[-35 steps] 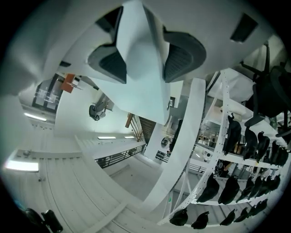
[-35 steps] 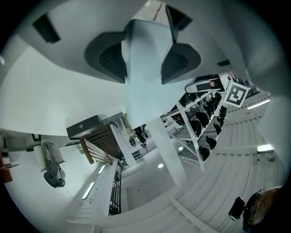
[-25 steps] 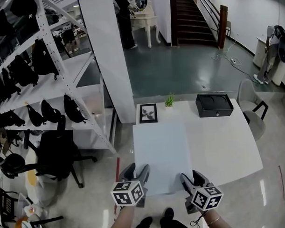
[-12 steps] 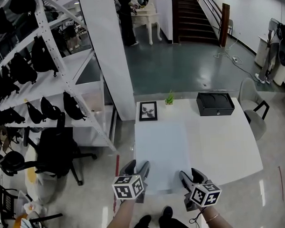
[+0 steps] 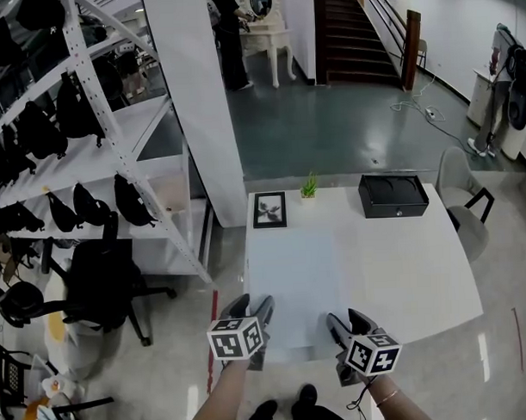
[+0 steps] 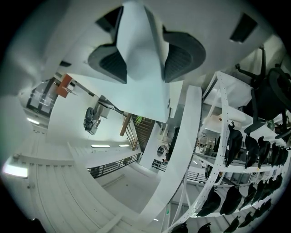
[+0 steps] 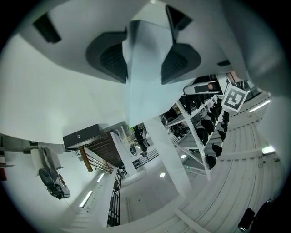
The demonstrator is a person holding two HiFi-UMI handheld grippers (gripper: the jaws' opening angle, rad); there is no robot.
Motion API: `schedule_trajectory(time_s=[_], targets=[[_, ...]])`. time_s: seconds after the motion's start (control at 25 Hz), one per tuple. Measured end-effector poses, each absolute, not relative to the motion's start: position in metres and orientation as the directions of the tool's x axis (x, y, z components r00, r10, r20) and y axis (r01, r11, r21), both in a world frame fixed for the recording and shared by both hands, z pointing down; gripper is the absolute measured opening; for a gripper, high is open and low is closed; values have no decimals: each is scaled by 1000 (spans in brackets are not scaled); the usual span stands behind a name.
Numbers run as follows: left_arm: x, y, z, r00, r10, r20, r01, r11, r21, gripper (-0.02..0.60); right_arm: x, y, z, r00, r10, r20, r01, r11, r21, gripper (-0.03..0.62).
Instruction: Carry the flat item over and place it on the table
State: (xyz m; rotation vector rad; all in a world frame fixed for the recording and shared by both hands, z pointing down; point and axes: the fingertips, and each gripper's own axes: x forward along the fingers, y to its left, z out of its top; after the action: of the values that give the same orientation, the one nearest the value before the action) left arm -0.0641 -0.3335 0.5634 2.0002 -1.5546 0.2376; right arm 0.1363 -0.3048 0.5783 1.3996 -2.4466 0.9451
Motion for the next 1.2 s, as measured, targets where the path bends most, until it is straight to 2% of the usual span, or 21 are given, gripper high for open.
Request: schedule_trajectory(time_s=[1.2], targets=[[-59,-358,587,328,-754,569,-927,-141,348,255,140,-322,599,-522,-704,481,-830,291,-475,247]])
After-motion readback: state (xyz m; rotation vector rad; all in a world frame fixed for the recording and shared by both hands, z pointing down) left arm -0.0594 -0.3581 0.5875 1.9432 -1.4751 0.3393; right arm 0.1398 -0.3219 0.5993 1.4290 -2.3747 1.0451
